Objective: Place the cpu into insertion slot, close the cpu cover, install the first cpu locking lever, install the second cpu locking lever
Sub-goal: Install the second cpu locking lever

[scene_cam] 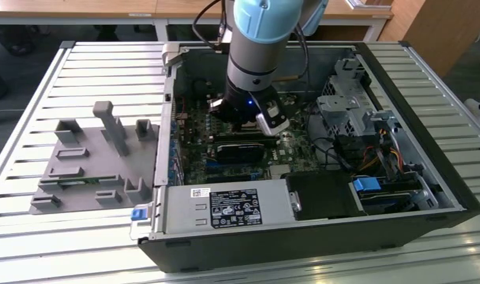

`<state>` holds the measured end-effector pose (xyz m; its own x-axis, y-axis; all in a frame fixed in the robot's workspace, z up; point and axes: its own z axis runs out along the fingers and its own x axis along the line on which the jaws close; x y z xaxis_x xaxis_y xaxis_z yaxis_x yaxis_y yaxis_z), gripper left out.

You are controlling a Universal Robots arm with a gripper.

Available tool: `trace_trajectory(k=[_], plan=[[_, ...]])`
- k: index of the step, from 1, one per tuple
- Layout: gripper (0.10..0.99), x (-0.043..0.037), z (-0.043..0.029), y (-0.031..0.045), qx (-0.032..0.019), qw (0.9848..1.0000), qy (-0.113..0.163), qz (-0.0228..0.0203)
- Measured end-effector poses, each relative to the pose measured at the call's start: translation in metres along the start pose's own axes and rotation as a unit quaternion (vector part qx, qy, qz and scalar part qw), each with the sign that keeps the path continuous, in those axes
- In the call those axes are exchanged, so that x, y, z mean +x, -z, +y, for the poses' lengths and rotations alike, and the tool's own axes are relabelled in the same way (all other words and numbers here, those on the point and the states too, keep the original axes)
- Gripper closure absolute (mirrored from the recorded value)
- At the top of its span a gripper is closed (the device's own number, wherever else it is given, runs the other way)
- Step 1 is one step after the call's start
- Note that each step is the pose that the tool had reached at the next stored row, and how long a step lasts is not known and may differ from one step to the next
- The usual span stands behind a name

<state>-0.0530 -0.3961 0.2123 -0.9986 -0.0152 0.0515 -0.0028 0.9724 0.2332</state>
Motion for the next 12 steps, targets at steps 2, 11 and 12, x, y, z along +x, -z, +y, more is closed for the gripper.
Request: trace_trajectory(k=[2, 11, 12], plan=[[0.976, 0.0006, -0.0003, -0.0005, -0.0027, 1.0, 0.0, -0.0001], [0.976, 0.0036, -0.0027, -0.0078, -0.0124, 0.9999, -0.003, -0.0012], [0.976, 0.0041, -0.0029, -0.0088, -0.0128, 0.9999, -0.004, -0.0013]])
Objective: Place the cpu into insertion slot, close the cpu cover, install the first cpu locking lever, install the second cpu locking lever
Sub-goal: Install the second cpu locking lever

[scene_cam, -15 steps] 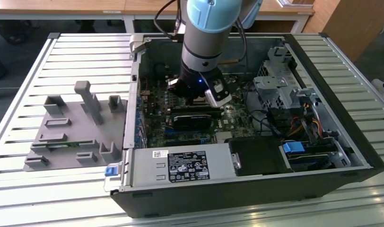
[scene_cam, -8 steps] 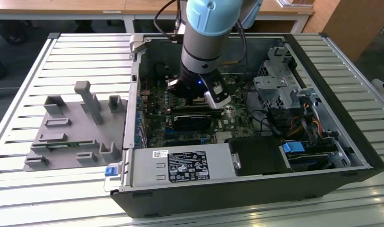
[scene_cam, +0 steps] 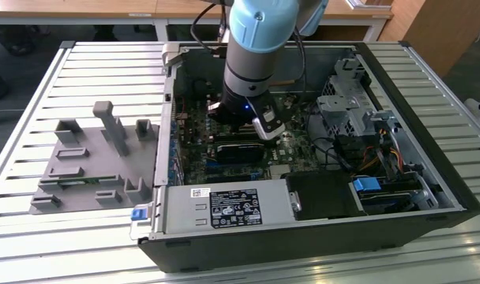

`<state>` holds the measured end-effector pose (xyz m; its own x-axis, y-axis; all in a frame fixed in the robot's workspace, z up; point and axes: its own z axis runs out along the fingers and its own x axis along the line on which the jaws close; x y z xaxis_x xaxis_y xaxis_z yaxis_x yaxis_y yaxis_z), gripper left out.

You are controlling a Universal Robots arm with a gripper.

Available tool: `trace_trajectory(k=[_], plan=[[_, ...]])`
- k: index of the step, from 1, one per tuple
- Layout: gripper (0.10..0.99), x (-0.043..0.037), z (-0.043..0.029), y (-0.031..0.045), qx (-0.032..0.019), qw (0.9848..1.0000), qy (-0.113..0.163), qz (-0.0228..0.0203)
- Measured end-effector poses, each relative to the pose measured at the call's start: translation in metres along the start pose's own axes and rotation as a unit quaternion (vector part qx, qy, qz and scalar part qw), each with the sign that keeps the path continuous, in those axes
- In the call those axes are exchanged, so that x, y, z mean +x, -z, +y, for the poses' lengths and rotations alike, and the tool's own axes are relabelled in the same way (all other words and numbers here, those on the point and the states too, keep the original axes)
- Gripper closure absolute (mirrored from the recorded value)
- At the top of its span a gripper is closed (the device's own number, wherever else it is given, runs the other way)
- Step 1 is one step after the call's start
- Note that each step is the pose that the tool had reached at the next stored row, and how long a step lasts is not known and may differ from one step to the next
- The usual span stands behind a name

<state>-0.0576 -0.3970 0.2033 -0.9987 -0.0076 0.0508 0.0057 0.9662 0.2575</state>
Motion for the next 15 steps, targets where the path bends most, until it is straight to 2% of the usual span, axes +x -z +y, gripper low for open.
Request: trace_trajectory(k=[6, 12, 15], plan=[[0.976, 0.0028, -0.0029, -0.0025, -0.0072, 1.0, 0.0, -0.0006], [0.976, 0.0051, -0.0064, -0.003, -0.021, 0.9998, 0.0, -0.0008], [0.976, 0.0065, -0.0079, -0.005, -0.0241, 0.9997, 0.0, -0.0016]])
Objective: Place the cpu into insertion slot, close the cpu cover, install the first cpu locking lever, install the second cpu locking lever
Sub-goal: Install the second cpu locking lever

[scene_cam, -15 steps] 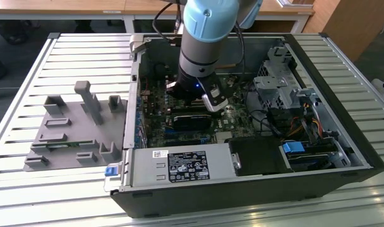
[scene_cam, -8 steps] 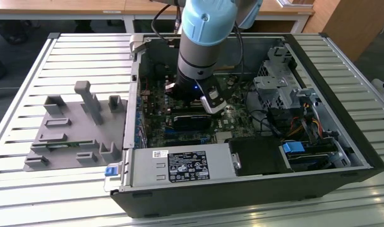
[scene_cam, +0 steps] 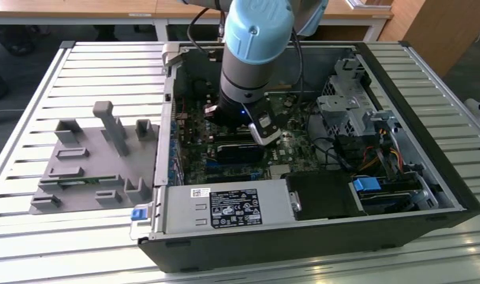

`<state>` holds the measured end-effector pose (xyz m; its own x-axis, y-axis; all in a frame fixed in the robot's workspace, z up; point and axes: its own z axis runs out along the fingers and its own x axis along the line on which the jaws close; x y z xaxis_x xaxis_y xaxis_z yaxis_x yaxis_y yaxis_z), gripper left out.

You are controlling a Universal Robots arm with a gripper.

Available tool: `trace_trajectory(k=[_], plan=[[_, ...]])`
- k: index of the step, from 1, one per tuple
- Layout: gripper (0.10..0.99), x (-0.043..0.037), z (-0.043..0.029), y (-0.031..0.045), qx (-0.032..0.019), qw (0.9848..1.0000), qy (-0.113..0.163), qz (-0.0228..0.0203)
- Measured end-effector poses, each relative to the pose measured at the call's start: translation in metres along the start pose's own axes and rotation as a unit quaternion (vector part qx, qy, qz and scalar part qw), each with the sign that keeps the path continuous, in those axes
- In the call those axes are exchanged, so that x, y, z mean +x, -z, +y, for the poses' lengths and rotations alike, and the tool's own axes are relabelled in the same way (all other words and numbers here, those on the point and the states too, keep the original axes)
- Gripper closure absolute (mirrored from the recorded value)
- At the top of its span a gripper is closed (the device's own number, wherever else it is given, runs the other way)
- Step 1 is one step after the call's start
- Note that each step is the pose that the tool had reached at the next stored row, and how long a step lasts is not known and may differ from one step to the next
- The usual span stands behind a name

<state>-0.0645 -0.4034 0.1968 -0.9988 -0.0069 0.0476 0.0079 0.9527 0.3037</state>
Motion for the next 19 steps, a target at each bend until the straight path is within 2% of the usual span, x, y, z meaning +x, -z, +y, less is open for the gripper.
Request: trace_trajectory(k=[8, 13, 19], plan=[[0.976, 0.002, -0.002, -0.0058, -0.0106, 0.9999, 0.0, -0.0008], [0.976, 0.0073, -0.0028, -0.0084, -0.0125, 0.9999, 0.001, -0.0017], [0.976, 0.0078, -0.0029, -0.009, -0.0131, 0.9999, 0.001, -0.0018]])
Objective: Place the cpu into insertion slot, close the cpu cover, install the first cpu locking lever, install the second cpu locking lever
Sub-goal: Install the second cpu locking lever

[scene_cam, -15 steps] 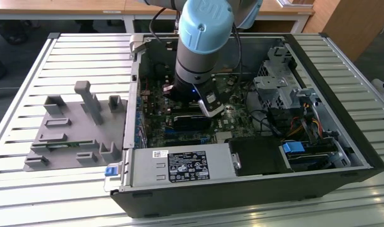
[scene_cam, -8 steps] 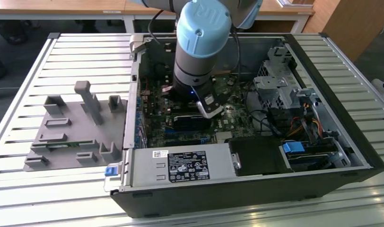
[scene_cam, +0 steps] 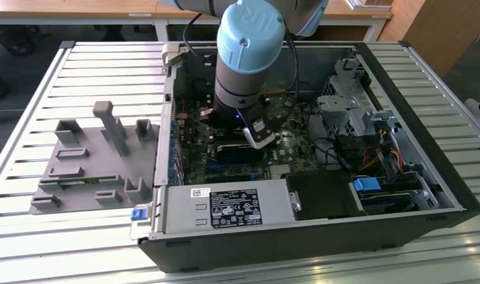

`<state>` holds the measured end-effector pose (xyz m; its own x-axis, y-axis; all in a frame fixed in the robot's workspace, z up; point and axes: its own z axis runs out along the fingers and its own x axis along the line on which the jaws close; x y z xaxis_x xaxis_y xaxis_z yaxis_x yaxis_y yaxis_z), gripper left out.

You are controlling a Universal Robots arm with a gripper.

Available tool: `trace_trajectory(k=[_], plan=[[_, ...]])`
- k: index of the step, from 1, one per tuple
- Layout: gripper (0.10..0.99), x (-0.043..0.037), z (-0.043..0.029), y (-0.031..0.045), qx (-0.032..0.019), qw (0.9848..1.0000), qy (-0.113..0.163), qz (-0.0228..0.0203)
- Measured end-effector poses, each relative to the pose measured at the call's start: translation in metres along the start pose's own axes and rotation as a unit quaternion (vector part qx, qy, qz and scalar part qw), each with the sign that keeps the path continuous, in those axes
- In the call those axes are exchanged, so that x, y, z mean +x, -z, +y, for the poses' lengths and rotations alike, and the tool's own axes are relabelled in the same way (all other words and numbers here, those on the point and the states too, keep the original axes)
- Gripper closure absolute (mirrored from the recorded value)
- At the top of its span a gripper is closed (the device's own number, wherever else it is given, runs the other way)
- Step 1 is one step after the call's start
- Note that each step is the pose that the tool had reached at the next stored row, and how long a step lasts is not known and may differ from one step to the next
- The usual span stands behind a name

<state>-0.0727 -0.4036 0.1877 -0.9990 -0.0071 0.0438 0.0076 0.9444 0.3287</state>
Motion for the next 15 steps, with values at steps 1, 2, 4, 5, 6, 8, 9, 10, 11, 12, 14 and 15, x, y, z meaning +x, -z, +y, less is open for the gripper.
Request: trace_trajectory(k=[1, 2, 4, 5, 6, 8, 9, 10, 11, 12, 14, 15], plan=[[0.976, 0.0001, 0.0001, 0.0003, -0.0004, 1.0, 0.0, 0.0], [0.976, 0.0001, 0.0002, 0.0006, -0.0008, 1.0, 0.0, -0.0001], [0.976, 0.0001, 0.0005, 0.0015, -0.0009, 1.0, 0.0, -0.0001], [0.976, 0.0001, 0.0007, 0.0019, -0.0011, 1.0, 0.0, -0.0002], [0.976, 0.0001, 0.0009, 0.0025, -0.0011, 1.0, 0.0, -0.0004], [0.976, 0.0001, 0.0013, 0.0037, -0.001, 1.0, 0.0, -0.0008], [0.976, 0.0003, 0.0017, 0.0049, -0.001, 1.0, 0.0, -0.001], [0.976, 0.0004, 0.0022, 0.0063, -0.001, 1.0, 0.0, -0.0012], [0.976, 0.0005, 0.0026, 0.0077, -0.0011, 1.0, 0.001, -0.0014], [0.976, 0.0006, 0.0032, 0.0092, -0.0011, 1.0, 0.001, -0.0017], [0.976, 0.0007, 0.0043, 0.0123, -0.0011, 1.0, 0.001, -0.002], [0.976, 0.0008, 0.0047, 0.0136, -0.0011, 1.0, 0.001, -0.0022]])
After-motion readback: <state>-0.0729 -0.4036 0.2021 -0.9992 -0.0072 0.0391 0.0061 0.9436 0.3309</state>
